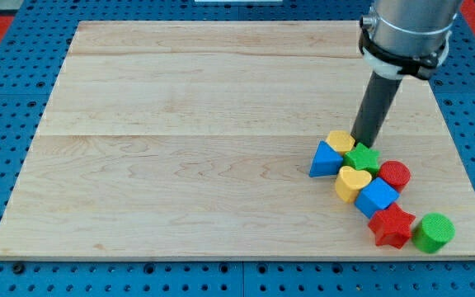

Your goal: Move the blue triangle into the yellow heart

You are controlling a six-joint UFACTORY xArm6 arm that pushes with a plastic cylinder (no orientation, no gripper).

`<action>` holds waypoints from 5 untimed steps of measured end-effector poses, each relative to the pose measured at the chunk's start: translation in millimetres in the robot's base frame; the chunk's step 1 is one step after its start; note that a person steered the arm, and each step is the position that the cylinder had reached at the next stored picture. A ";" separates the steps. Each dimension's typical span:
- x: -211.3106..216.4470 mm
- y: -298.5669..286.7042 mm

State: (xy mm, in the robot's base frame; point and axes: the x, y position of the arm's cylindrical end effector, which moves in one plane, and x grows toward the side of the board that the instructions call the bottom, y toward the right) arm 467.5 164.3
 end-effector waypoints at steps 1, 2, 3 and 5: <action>-4.8 0.0; -38.6 -7.1; -51.5 -70.7; 4.1 -65.8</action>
State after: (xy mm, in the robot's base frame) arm 471.5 98.5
